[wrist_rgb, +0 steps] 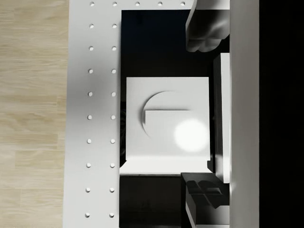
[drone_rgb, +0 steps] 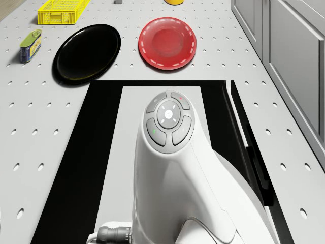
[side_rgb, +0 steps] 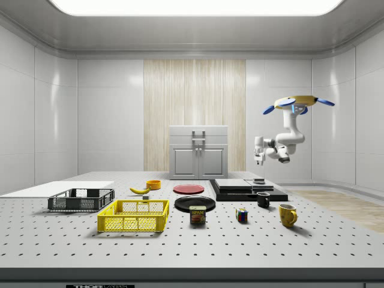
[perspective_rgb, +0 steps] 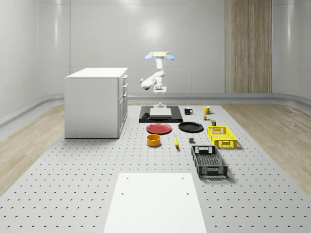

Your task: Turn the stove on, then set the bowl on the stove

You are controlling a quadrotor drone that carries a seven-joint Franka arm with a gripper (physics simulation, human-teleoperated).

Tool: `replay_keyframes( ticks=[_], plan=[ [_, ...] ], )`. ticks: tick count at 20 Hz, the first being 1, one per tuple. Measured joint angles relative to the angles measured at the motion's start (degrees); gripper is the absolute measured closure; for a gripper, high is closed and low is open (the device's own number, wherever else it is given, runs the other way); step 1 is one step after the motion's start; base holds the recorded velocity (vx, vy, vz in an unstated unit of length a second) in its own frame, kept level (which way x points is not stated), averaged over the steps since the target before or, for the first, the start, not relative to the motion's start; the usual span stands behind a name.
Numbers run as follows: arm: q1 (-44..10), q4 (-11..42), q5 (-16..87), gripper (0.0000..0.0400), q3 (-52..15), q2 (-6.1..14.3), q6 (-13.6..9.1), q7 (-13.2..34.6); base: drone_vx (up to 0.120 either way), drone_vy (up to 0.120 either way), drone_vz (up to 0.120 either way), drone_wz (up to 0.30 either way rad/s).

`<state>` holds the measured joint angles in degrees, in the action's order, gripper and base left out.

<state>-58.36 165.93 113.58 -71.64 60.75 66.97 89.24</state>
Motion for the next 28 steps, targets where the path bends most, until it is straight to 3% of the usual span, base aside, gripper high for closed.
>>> replay_keyframes(
  ticks=[5, 13, 28],
  plan=[
    [-1.3, 0.0, -0.5, 0.0, -0.9, 1.7, 0.9, 1.1, 0.112, 0.0, -0.12, 0.0],
    [-2.6, -0.2, -1.7, 0.0, -1.9, 4.2, 2.8, 2.2, 0.0, 0.0, -0.115, 0.0],
    [-3.3, -2.2, 4.5, 0.0, 5.8, 10.1, 11.1, 2.4, 0.0, 0.0, 0.0, 0.0]
  ],
)
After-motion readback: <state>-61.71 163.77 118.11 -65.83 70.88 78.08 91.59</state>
